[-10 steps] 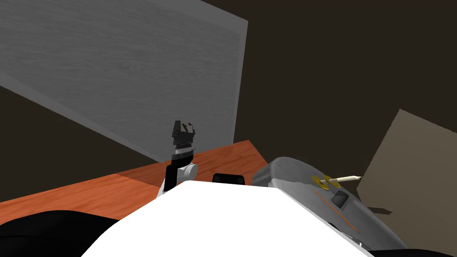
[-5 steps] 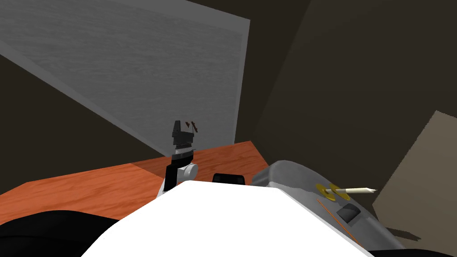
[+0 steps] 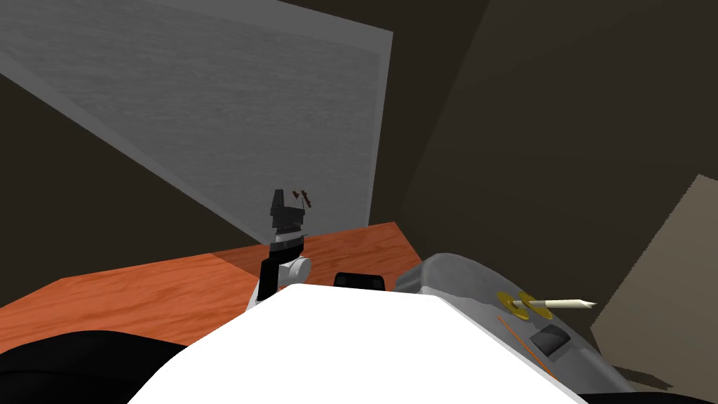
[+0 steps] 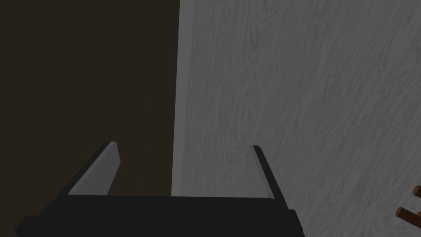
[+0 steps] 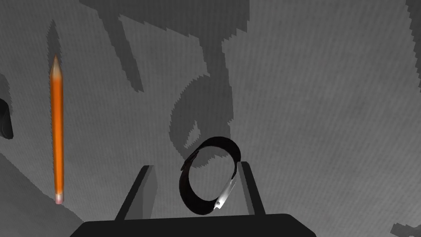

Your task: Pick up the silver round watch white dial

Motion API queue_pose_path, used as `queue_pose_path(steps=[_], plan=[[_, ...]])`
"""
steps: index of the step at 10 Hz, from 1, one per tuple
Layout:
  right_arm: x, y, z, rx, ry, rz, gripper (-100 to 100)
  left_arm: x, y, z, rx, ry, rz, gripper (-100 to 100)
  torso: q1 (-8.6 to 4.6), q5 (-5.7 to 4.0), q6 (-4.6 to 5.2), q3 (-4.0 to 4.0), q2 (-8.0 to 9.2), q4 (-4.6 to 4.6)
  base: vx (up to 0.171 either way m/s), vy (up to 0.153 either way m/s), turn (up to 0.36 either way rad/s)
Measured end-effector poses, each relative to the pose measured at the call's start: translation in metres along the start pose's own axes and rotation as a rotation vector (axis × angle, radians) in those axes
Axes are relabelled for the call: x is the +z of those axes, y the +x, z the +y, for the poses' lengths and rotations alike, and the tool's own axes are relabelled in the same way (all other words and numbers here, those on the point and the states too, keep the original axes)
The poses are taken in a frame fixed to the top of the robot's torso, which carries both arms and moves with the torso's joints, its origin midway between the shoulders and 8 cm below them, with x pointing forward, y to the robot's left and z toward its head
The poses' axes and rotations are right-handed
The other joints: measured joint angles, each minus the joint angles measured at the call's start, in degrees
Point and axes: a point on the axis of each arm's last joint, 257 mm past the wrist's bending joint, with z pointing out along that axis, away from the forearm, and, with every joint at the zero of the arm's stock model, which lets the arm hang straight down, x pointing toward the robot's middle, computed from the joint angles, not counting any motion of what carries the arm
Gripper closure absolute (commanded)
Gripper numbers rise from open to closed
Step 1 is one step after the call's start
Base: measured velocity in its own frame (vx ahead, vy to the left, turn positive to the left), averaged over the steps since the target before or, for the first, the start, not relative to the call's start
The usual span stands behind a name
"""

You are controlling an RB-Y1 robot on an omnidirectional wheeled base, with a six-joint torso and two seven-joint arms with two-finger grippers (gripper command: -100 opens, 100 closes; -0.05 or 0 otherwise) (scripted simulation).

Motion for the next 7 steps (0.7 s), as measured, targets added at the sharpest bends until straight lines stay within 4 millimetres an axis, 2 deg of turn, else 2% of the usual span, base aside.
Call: queue_pose_path(steps=[3, 4, 5, 6, 7], plan=[[-0.0001, 0.0, -0.0006, 0.002, 0.001, 0.0, 100, 0.0, 0.0, 0.0, 0.0, 0.0, 0.0, 0, 0.06, 0.0, -0.01, -0.01, -0.01, -0.01, 0.0, -0.002, 0.004], [-0.0001, 0.0, -0.0005, 0.003, 0.001, 0.0, 0, 0.0, 0.0, 0.0, 0.0, 0.0, 0.0, 0, 0.07, 0.01, -0.02, -0.01, -0.01, -0.02, 0.0, 0.0, 0.0], [-0.0001, 0.0, -0.0005, 0.003, 0.001, 0.0, 100, 0.0, 0.0, 0.0, 0.0, 0.0, 0.0, 0, 0.07, 0.01, -0.02, -0.01, -0.01, -0.01, 0.009, 0.043, -0.081], [-0.0054, 0.0019, -0.0063, -0.004, 0.002, -0.001, 100, 0.0, 0.0, 0.0, 0.0, 0.0, 0.0, 0, 0.23, 0.07, 0.02, -0.02, -0.01, -0.03, 0.004, 0.027, -0.031], [-0.0063, 0.0024, -0.0068, -0.004, 0.001, -0.001, 0, 0.0, 0.0, 0.0, 0.0, 0.0, 0.0, 0, 0.21, 0.04, -0.03, -0.02, -0.01, -0.02, 0.0, 0.0, 0.0]])
